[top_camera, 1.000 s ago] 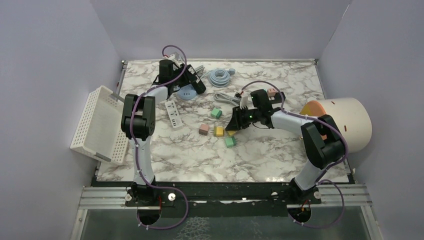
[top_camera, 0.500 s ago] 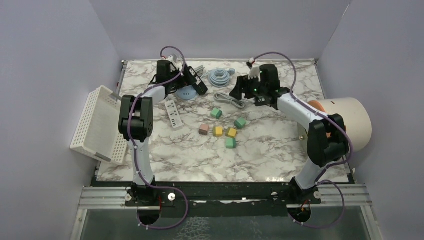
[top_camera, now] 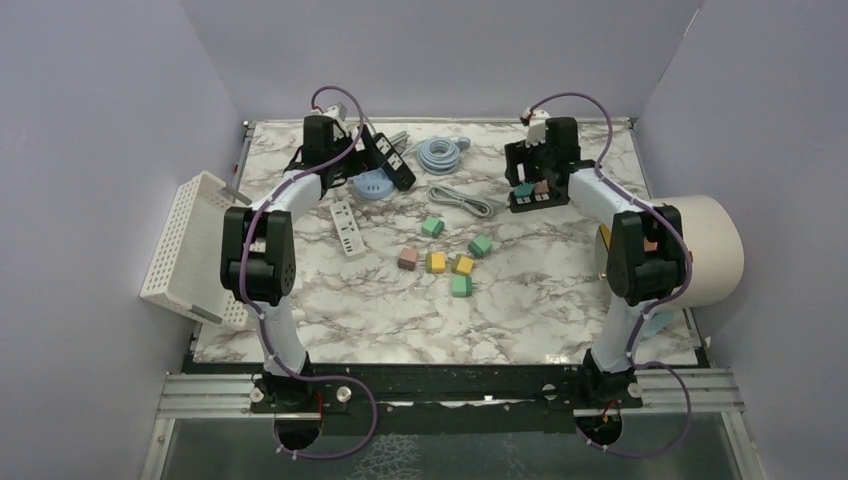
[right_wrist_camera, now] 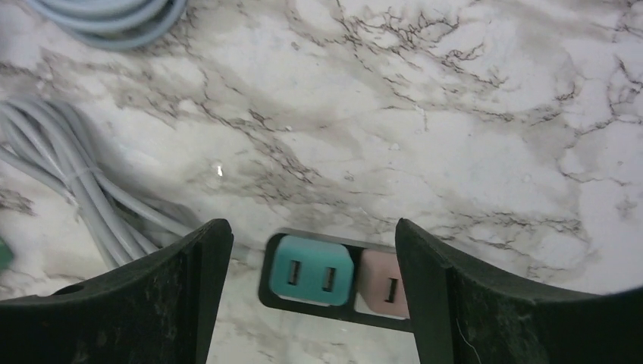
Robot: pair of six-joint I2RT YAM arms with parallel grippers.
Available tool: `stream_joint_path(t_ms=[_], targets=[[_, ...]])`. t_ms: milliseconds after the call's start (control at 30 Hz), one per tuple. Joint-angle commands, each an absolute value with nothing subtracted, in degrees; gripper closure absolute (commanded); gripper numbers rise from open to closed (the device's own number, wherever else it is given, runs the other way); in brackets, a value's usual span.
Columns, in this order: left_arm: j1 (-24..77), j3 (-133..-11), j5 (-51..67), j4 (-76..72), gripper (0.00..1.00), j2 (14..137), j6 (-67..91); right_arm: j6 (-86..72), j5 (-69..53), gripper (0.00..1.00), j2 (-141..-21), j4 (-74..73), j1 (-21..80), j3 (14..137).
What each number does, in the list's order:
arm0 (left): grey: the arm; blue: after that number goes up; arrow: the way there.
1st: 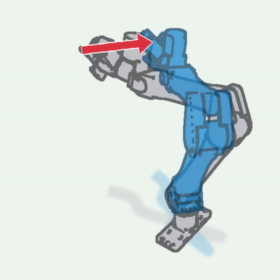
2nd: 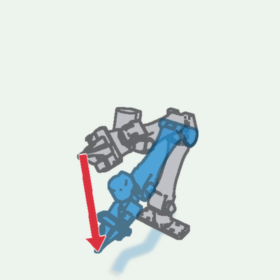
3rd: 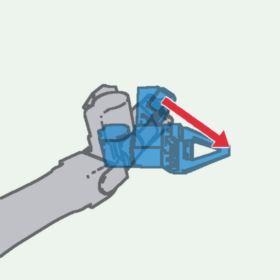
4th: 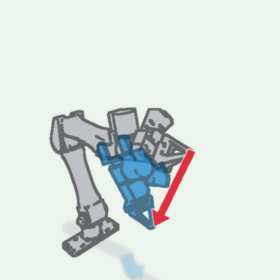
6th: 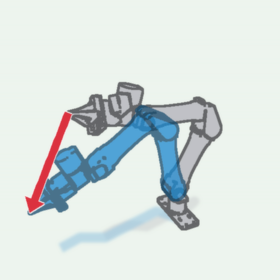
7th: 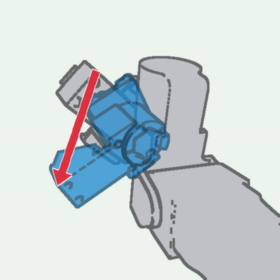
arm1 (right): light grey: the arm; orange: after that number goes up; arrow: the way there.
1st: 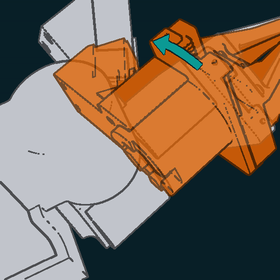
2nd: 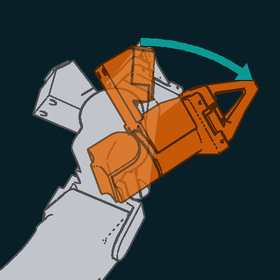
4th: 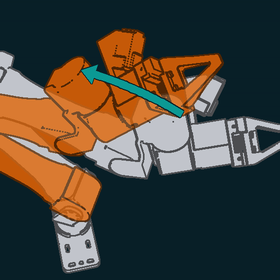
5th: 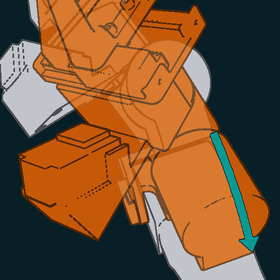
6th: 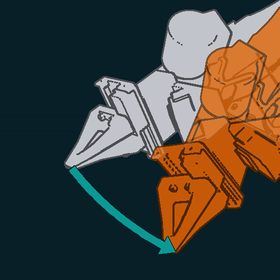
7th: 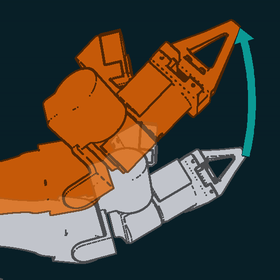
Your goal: Pull the plug off the socket
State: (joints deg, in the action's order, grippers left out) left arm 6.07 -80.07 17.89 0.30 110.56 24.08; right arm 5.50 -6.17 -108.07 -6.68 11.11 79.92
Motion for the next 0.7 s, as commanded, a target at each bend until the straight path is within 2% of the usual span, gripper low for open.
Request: stream_joint_path(t_ms=[0,133,300,533,667], targets=[[5.8,-78.1,18.3,0.9,0.01,106.2,22.6,24.6,-20.3,0.17,-108.0,-7.6,8.0,78.7],[5.8,-78.7,20.3,0.4,0.01,105.7,23.4,39.4,-27.7,0.14,-107.7,-7.1,7.9,76.7],[5.8,-79.5,21.9,0.2,0.01,105.7,23.7,55.5,-37.5,0.15,-114.3,-26.5,7.4,86.3],[5.7,-80.3,22.7,2.1,0.01,105.8,22.7,61.1,-37.8,0.23,-123.7,-40.0,5.4,99.8],[5.7,-81.1,23.2,3.1,0.01,105.8,22.3,62.6,-38.2,0.24,-124.4,-44.8,4.1,104.0]])
